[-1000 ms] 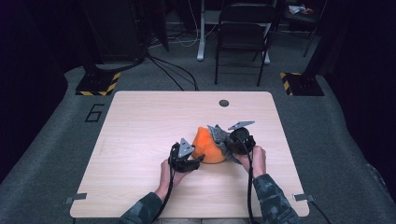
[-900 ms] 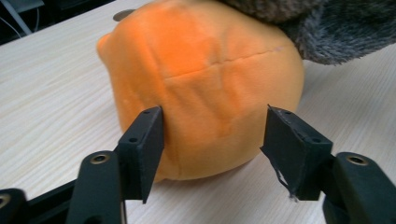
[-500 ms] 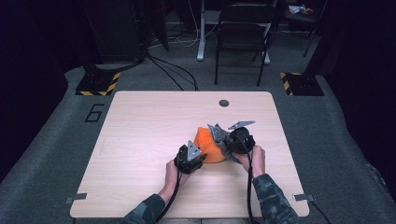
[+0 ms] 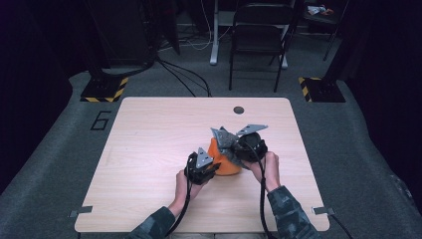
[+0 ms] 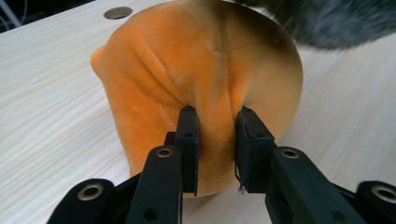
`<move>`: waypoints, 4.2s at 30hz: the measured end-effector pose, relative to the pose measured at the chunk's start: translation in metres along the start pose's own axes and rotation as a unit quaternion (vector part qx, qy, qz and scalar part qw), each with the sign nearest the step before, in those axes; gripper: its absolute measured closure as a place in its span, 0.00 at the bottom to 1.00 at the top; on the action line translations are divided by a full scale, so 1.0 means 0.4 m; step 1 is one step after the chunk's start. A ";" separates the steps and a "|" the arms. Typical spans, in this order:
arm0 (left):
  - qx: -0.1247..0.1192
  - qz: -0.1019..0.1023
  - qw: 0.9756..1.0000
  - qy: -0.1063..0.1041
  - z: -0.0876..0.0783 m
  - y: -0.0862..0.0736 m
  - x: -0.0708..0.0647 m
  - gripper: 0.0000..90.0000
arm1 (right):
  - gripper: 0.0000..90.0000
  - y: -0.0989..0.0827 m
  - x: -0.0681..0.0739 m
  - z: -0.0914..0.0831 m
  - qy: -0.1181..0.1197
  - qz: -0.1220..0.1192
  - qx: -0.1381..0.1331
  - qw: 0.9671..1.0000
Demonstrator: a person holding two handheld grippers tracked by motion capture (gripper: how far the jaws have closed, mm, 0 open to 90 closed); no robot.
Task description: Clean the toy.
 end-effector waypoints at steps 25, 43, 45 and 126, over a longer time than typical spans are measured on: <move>0.006 -0.010 1.000 -0.024 0.022 -0.015 0.032 0.79 | 0.84 -0.086 -0.083 0.067 -0.002 0.043 0.070 0.997; -0.002 -0.041 0.999 -0.021 0.021 -0.017 0.059 0.79 | 0.84 -0.204 -0.172 0.146 -0.019 0.098 0.156 0.983; -0.002 -0.044 0.999 -0.020 0.020 -0.017 0.061 0.79 | 0.84 -0.196 -0.178 0.130 -0.029 0.096 0.156 0.983; 0.004 0.015 1.000 -0.011 0.019 -0.008 0.015 0.87 | 0.84 -0.143 -0.132 0.090 -0.050 0.080 0.111 0.989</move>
Point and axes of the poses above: each handheld gripper's, and its own axes: z roughly forward along the jaws, y roughly out of its top, x roughly to its left, the point moved 1 cm from there along z, roughly forward along the jaws, and after that the axes turned 3 degrees about -z, right-handed, at the moved point
